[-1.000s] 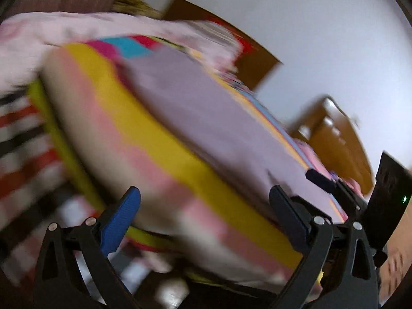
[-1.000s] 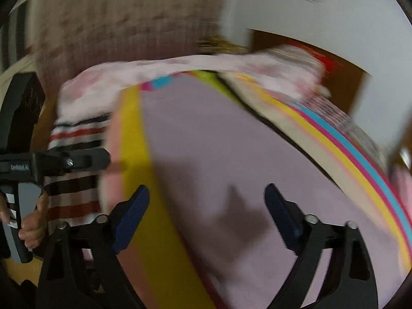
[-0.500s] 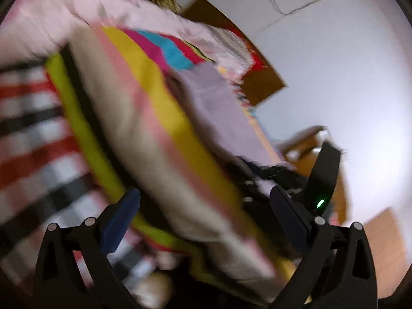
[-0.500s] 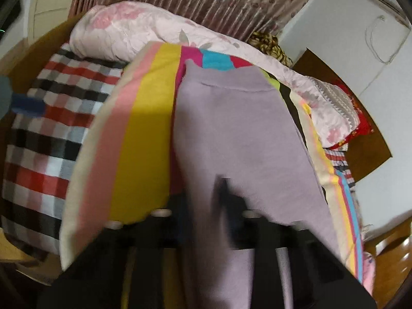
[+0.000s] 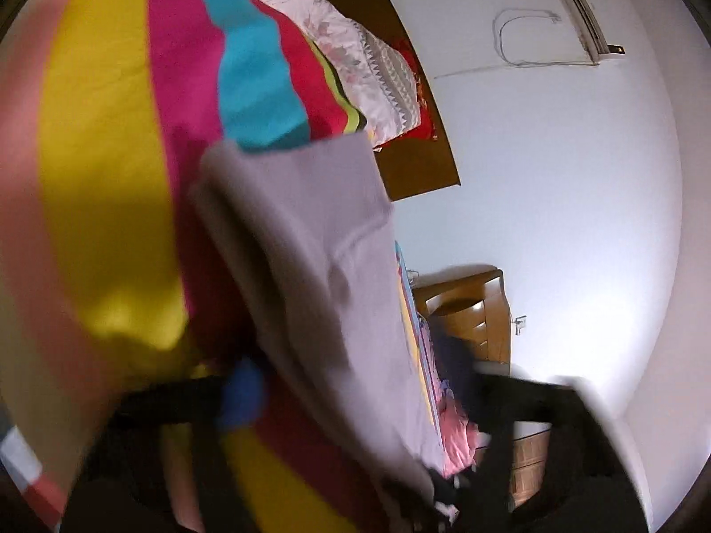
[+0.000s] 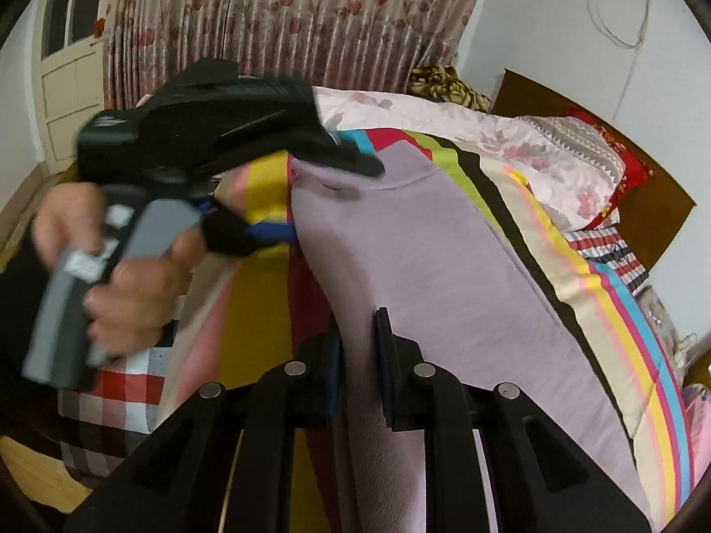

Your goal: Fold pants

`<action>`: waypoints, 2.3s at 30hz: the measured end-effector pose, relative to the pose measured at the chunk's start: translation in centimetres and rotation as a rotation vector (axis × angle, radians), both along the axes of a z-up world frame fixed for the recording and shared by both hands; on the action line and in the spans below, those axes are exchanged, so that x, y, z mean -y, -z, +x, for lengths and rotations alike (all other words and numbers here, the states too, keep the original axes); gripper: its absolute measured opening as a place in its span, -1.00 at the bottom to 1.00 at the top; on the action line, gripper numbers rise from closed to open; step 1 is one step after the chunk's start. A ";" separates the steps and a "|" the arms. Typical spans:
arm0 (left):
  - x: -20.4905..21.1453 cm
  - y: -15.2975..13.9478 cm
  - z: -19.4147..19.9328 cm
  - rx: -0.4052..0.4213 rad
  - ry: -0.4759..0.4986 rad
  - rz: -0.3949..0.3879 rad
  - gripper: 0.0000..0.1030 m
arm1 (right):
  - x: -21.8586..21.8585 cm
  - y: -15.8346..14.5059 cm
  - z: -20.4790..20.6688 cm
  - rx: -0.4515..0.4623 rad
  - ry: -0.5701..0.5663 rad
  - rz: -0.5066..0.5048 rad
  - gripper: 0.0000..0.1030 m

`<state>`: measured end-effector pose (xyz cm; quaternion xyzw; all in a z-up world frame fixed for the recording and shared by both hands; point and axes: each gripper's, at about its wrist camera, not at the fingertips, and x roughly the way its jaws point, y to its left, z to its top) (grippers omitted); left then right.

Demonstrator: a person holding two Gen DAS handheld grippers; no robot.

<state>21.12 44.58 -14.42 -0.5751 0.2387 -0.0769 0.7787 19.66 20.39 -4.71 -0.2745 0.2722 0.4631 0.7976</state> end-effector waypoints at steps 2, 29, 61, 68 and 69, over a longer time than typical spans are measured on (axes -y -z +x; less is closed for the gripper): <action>-0.2 0.6 0.5 -0.003 -0.008 -0.018 -0.68 | 0.4 -0.5 -0.1 -0.046 -0.008 -0.003 -0.54; 6.4 -10.1 0.5 -0.132 -0.172 0.495 -0.71 | 20.6 -0.9 -0.7 -0.293 0.434 0.220 0.31; 35.4 -9.7 -3.5 0.080 0.455 1.189 0.79 | 44.2 -0.1 -5.5 -0.666 0.826 0.660 0.29; 31.6 -8.2 -4.8 0.030 0.403 1.116 0.79 | 43.4 0.6 -2.9 -0.679 0.977 0.603 0.19; 31.5 -8.0 -4.5 0.037 0.408 1.105 0.79 | 42.9 0.5 -2.6 -0.669 1.002 0.603 0.19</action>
